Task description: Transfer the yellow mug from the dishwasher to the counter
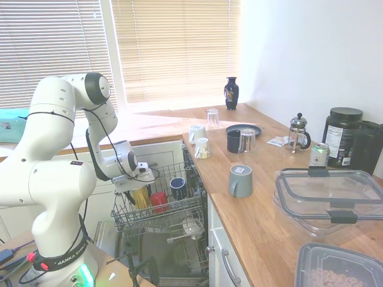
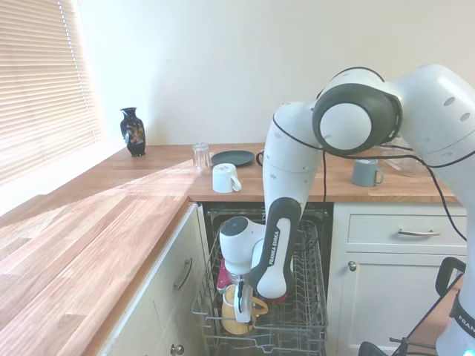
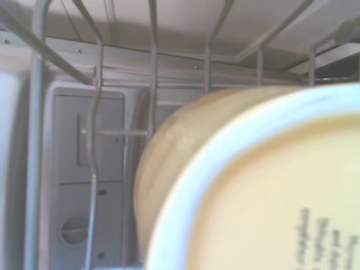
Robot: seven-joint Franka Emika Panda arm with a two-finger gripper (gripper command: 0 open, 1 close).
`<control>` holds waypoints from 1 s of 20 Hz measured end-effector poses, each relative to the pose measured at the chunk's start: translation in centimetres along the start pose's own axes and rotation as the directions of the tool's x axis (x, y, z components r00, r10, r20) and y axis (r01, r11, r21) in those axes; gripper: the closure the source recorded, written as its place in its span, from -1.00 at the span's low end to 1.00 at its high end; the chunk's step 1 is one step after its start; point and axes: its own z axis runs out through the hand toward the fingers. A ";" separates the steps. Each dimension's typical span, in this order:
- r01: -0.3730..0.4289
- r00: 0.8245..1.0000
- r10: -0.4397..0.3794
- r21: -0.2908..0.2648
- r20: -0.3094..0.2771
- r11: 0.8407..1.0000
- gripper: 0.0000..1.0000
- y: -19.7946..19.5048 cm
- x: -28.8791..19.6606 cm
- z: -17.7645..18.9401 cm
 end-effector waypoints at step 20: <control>0.000 1.000 0.001 0.023 -0.021 1.000 1.00 1.0 -0.8 2.0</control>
